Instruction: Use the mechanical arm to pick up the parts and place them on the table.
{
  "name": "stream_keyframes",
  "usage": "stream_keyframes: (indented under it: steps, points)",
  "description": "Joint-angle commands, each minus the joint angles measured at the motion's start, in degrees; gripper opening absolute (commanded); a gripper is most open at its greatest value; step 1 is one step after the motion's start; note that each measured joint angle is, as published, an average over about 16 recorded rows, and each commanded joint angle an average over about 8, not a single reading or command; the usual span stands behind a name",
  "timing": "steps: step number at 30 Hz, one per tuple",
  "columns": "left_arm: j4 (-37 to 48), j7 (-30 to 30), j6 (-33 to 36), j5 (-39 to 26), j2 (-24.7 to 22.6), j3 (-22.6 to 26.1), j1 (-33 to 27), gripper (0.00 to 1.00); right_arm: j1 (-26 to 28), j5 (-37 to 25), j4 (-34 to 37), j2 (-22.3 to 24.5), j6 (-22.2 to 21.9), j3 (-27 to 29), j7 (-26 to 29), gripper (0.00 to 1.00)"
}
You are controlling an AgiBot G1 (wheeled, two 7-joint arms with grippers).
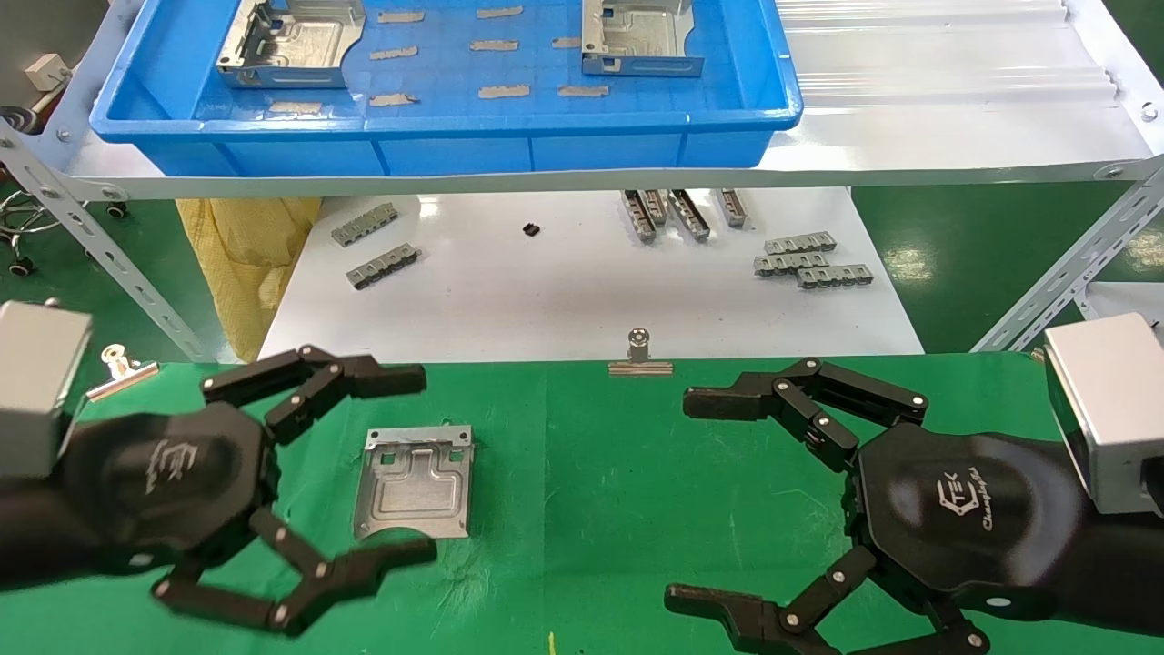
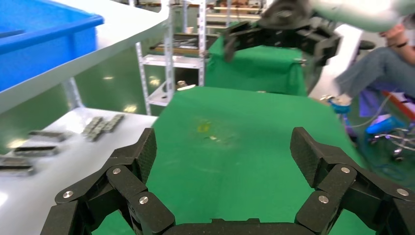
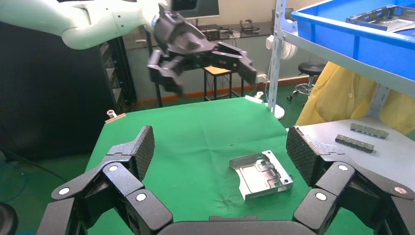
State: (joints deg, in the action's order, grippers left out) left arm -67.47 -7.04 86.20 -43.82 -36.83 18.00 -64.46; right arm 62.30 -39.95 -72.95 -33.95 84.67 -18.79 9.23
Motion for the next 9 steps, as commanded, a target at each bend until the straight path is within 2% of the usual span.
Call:
stream_keyframes:
  steps: [1, 9]
  points:
    - [-2.63, -1.60, -0.22, 0.85, 0.78, -0.85, 1.25, 1.00, 0.00, 0.00, 0.00, 0.00, 0.00, 0.00, 0.00, 1.00]
    - [-7.93, -4.35, -0.57, 2.55, 2.30, -2.51, 3.71, 1.00, -0.01, 0.01, 0.01, 0.01, -0.02, 0.00, -0.01, 1.00]
